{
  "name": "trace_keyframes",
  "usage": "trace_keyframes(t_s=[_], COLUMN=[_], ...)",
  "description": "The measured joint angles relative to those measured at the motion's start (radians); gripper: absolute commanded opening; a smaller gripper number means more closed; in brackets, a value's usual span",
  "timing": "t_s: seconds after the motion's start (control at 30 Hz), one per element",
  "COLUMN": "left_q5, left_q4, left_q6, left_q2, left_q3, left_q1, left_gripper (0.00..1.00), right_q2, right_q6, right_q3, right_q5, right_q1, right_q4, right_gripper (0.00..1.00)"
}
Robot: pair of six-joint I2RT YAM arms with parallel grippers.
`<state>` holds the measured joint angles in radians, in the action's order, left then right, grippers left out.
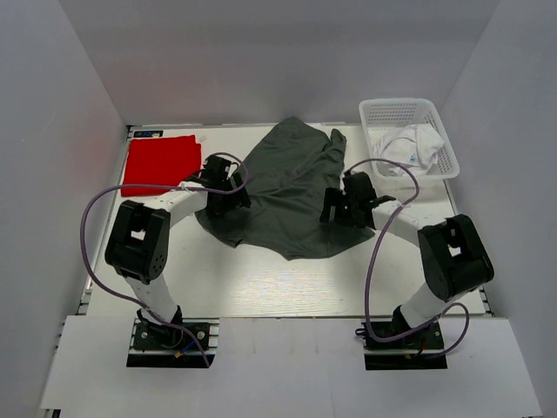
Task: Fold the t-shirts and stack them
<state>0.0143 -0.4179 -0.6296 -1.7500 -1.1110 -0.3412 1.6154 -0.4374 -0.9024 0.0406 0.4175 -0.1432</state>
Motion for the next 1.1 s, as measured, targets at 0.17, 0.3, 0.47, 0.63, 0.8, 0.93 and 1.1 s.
trace_keyframes(t_s=[0.17,0.3,0.47,0.63,0.8,0.93,1.1], left_q5=[0.006,0.01,0.043,0.077,0.122,0.159,0.18], left_q4=[-0.002,-0.002,-0.008,-0.039,-0.093,-0.132,-0.141], left_q6=[-0.011,-0.015,-0.016,-0.018,-0.026,-0.04,-0.061], left_q2=[-0.071,-0.103,-0.112,-0.111,-0.079,-0.04,-0.024], left_q3=[-0.037,-0.078,-0.091,-0.095,-0.069,-0.047,-0.04], left_q1=[0.0,0.0,0.0,0.0,0.0,0.0,0.003], left_gripper=[1.0,1.0,1.0,1.0,1.0,1.0,1.0], right_q2=[-0.135,-0.288,-0.323,-0.295,-0.265,-0.265,-0.239], right_q6=[-0.101,-0.167,-0.157,-0.058,0.01,0.019,0.022], right_q3=[0.197,0.325,0.324,0.245,0.05,-0.077,-0.118], right_q5=[0.012,-0.01,-0.126,-0.2,-0.058,0.098,0.235], right_q1=[0.052,0.193,0.546,0.76,0.729,0.646,0.454], right_q4=[0.064,0.047,-0.04,-0.171,-0.211,-0.188,-0.138], right_gripper=[0.9,0.9,0.9,0.9,0.9,0.9,0.9])
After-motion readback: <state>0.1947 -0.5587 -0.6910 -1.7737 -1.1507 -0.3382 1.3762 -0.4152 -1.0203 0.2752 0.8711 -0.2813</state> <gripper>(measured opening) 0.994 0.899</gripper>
